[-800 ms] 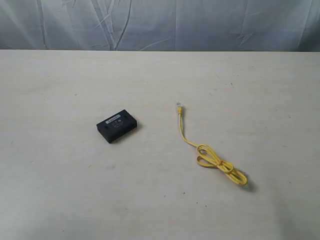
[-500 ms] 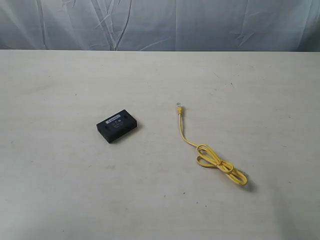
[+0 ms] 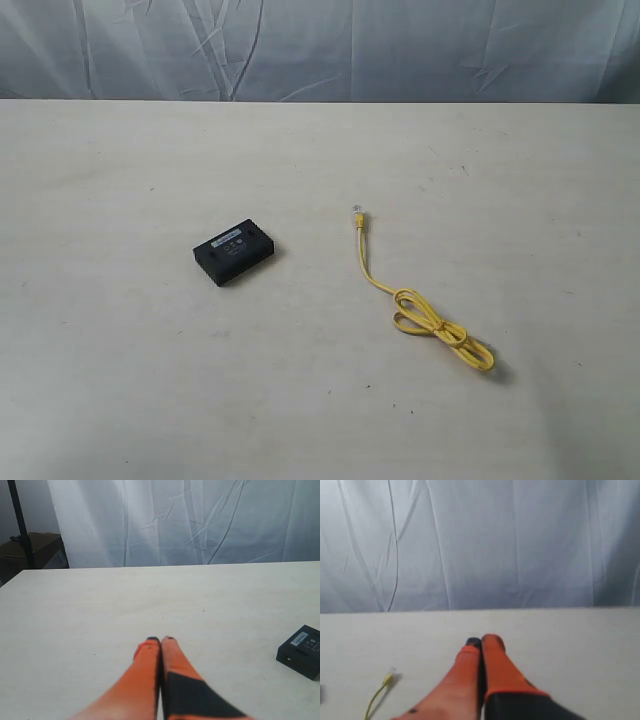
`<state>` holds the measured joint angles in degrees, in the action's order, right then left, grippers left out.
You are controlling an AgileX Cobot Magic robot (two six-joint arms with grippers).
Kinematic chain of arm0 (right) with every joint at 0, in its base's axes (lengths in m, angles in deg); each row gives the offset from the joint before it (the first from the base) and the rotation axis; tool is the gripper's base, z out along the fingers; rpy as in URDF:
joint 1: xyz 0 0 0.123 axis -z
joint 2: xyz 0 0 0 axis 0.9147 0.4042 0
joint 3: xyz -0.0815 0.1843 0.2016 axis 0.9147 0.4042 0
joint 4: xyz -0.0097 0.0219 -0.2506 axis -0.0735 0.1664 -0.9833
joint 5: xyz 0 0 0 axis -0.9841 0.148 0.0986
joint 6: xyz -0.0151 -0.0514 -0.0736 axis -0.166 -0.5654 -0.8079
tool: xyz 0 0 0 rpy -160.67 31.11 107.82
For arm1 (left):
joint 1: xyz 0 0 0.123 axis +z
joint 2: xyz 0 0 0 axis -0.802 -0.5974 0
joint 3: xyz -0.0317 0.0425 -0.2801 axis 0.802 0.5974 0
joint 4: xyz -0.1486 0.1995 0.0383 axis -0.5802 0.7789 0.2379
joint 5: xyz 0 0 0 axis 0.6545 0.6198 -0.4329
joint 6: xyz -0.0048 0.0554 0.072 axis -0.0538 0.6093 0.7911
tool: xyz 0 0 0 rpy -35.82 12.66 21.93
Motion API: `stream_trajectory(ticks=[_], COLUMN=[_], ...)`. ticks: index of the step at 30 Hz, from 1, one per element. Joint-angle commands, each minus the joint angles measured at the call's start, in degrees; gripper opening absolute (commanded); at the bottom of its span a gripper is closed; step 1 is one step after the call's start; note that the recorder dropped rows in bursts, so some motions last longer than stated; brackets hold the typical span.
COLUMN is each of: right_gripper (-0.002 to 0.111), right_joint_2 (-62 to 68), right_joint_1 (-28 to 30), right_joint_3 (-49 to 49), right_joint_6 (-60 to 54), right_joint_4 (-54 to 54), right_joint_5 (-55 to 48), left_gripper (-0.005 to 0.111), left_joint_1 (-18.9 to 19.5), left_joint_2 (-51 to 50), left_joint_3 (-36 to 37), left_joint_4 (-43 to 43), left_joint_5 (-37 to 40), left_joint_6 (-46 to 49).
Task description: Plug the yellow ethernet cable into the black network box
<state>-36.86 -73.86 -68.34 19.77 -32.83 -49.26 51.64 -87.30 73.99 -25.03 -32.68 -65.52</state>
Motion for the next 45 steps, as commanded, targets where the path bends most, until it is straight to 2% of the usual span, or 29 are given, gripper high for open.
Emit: stream_trajectory(ticks=[1,15,18,20,25,29,34,36,40,45], right_gripper=[-0.001,-0.001,-0.001,-0.001,-0.001,-0.001,-0.001,-0.001,-0.001,-0.001], right_joint_2=[-0.36,-0.36,-0.36,1.07,18.28,30.45,38.20,42.39,58.56,71.54], right_joint_1=[0.28,0.28,0.28,0.28,0.28,0.28,0.28,0.28,0.05,-6.12], right_joint_3=[0.08,0.08,-1.97,-7.12,-23.80,-27.23,-27.23,-27.41,-35.56,-44.30], right_joint_6=[-2.02,-2.15,-2.15,-2.25,-2.25,-2.10,-2.04,-3.68,-3.70,-3.70], right_joint_4=[-5.67,-5.81,-4.44,-4.81,-5.96,-4.95,12.22,14.53,19.67,19.91], right_joint_5=[8.47,17.04,12.87,4.70,-18.51,-15.60,-13.60,-13.60,-20.89,-22.50], left_gripper=[0.000,0.000,0.000,0.000,0.000,0.000,0.000,0.000,0.000,0.000], left_joint_1=[0.10,0.10,0.10,0.10,0.10,0.10,0.10,0.10,0.10,0.10], left_joint_2=[0.23,0.23,0.23,0.23,0.23,0.23,0.23,0.23,0.23,0.23], left_joint_3=[0.18,0.18,0.18,0.18,0.18,0.18,0.18,0.18,0.18,0.18], left_joint_4=[0.16,0.16,0.16,0.16,0.16,0.16,0.16,0.16,0.16,0.16], left_joint_5=[-0.09,-0.09,-0.09,-0.09,-0.09,-0.09,-0.09,-0.09,-0.09,-0.09], left_joint_6=[-0.03,-0.03,-0.03,-0.03,-0.03,-0.03,-0.03,-0.03,-0.03,-0.03])
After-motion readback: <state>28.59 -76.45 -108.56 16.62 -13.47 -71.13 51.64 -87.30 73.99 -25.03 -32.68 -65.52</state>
